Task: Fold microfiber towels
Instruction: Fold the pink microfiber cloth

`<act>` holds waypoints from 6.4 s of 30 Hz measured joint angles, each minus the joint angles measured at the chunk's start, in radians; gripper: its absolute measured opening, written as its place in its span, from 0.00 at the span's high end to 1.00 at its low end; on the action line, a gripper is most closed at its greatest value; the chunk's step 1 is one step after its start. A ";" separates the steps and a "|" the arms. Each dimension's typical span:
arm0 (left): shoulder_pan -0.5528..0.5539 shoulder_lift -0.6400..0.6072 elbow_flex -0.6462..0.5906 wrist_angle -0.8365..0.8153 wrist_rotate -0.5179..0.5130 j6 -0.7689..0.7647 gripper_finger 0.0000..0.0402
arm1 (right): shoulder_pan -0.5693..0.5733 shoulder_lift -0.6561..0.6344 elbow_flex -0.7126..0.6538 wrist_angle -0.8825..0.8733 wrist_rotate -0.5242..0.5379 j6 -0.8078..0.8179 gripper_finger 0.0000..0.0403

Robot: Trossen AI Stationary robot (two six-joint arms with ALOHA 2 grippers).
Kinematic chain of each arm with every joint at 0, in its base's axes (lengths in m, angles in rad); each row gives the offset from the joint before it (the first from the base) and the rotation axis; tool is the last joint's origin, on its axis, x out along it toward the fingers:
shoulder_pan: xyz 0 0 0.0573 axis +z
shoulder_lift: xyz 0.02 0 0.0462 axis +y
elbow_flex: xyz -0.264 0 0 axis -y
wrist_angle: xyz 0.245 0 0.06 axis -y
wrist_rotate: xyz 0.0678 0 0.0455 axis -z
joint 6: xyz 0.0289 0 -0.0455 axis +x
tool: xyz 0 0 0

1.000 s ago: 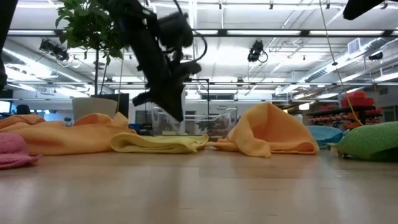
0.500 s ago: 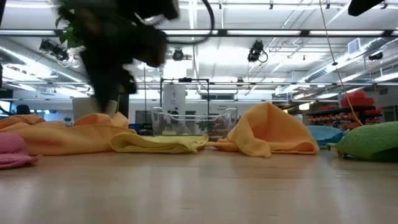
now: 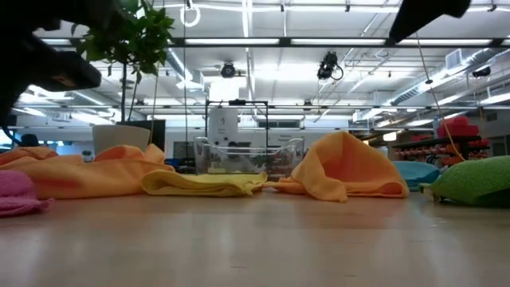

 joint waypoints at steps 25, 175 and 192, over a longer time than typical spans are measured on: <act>0.136 0.128 -0.016 0.036 0.062 0.122 0.58 | 0.081 0.000 0.000 0.122 -0.061 -0.026 0.94; 0.126 -0.166 0.476 0.071 -0.131 0.080 0.97 | -0.394 0.266 -0.042 0.899 -0.853 -1.148 0.60; 0.115 -0.166 0.476 0.027 -0.134 0.089 0.99 | -0.358 0.002 -0.043 0.593 -0.629 -1.098 0.99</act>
